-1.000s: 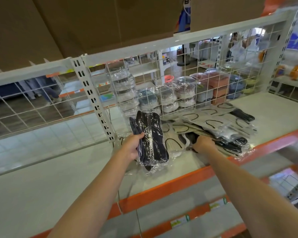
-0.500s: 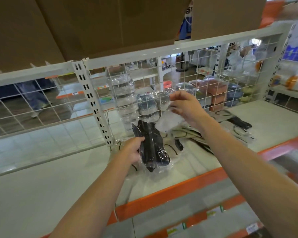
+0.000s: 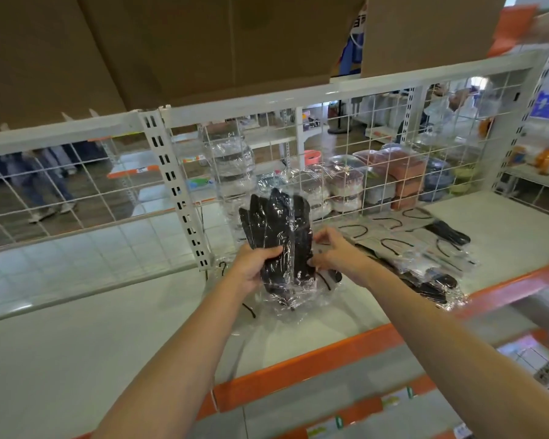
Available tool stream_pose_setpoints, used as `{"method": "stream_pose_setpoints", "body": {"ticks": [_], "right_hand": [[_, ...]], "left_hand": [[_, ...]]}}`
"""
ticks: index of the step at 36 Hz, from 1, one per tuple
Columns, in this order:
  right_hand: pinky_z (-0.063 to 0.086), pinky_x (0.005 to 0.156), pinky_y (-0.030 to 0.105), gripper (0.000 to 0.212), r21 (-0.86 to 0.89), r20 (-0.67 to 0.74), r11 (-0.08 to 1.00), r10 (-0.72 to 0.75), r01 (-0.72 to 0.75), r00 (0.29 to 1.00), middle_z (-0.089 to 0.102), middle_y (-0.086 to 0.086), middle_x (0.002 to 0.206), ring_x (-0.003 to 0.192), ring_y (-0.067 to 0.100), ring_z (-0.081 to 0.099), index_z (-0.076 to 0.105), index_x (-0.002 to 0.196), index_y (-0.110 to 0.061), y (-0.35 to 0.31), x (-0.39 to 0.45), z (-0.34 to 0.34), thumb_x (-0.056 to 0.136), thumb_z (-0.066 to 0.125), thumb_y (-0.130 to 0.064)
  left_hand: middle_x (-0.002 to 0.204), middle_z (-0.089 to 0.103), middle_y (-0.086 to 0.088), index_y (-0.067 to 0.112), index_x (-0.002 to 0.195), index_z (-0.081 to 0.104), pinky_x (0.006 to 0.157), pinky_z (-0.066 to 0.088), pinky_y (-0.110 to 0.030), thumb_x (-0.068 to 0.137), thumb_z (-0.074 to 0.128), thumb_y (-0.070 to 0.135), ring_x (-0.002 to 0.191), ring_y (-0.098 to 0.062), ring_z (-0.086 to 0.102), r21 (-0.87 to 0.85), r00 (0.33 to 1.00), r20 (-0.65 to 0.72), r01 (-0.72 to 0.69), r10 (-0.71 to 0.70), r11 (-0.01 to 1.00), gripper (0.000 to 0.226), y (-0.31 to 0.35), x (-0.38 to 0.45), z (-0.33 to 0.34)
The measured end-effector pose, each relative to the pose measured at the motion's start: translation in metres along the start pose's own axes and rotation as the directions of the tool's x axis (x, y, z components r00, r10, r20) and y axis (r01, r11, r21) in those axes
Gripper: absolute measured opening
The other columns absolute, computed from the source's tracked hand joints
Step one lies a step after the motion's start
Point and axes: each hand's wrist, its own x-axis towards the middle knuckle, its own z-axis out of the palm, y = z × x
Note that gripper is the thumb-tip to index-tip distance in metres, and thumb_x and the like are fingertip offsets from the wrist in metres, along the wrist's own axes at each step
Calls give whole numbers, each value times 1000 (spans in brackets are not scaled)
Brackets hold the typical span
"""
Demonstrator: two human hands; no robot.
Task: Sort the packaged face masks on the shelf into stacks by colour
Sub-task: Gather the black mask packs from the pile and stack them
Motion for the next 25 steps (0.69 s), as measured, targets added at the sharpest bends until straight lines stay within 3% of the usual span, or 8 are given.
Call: {"method": "stream_pose_setpoints", "body": {"ticks": [3, 8, 12, 14, 17, 21, 23, 25], "right_hand": [[43, 65, 22, 56, 96, -84, 995, -5, 13, 996, 47, 8, 122, 104, 23, 53, 36, 126, -11, 0, 11, 6, 82, 70, -9], [48, 75, 23, 34, 123, 103, 988, -104, 91, 989, 61, 2, 107, 101, 17, 59, 52, 121, -10, -11, 20, 30, 89, 60, -3], [49, 88, 34, 25, -64, 83, 976, -203, 208, 976, 61, 13, 103, 98, 24, 59, 54, 113, 3, -18, 24, 60, 88, 56, 3], [47, 86, 29, 29, -144, 116, 968, -190, 206, 975, 59, 7, 94, 92, 19, 57, 54, 114, 3, -16, 26, 74, 86, 59, 4], [47, 87, 24, 38, -104, 204, 977, -163, 187, 965, 59, 5, 106, 97, 13, 57, 50, 119, -2, -15, 26, 89, 84, 61, 7], [48, 90, 33, 46, -49, 177, 998, -37, 46, 984, 59, 3, 105, 99, 19, 59, 50, 117, -15, -10, 28, 97, 79, 75, -18], [48, 95, 39, 59, -37, 139, 999, 6, -1, 990, 65, 2, 106, 104, 23, 62, 58, 112, -14, -6, 33, 97, 65, 79, -44], [52, 87, 36, 53, 20, 158, 998, 52, -56, 986, 66, 2, 97, 101, 23, 62, 60, 102, -14, -12, 27, 100, 67, 75, -51]], "left_hand": [[111, 64, -15, 1, 117, 51, 85, 50, -41, 81, 66, -4, 101, -27, 60, 29, 999, -46, -26, 27, 999, 39, 0, 3, -12], [113, 66, -12, 3, 111, 60, 98, 47, -42, 83, 62, -7, 106, -27, 62, 168, 985, -62, -147, 159, 975, 30, -2, -3, -34], [104, 67, -7, 14, 104, 63, 89, 51, -37, 78, 72, 3, 100, -24, 63, 235, 951, -125, -247, 281, 940, 29, -9, -12, -51], [94, 68, -1, 23, 91, 62, 81, 53, -34, 74, 77, 7, 91, -19, 65, 227, 928, -175, -287, 329, 931, 28, -15, -15, -59], [84, 70, 0, 21, 83, 64, 79, 55, -36, 73, 77, 6, 83, -22, 67, 200, 887, -283, -318, 365, 927, 23, -21, -18, -68], [87, 69, -7, 8, 94, 64, 71, 55, -31, 82, 67, 1, 83, -26, 66, -118, 875, -403, -341, 269, 933, 14, -12, -21, -78], [89, 68, -10, 7, 93, 62, 68, 54, -32, 85, 62, -3, 82, -25, 65, -369, 887, -420, -358, 190, 858, 12, -1, -24, -86], [94, 67, -12, 6, 95, 61, 77, 53, -38, 87, 59, -3, 86, -26, 64, -513, 895, -419, -371, 151, 774, 12, 6, -26, -97]]}}
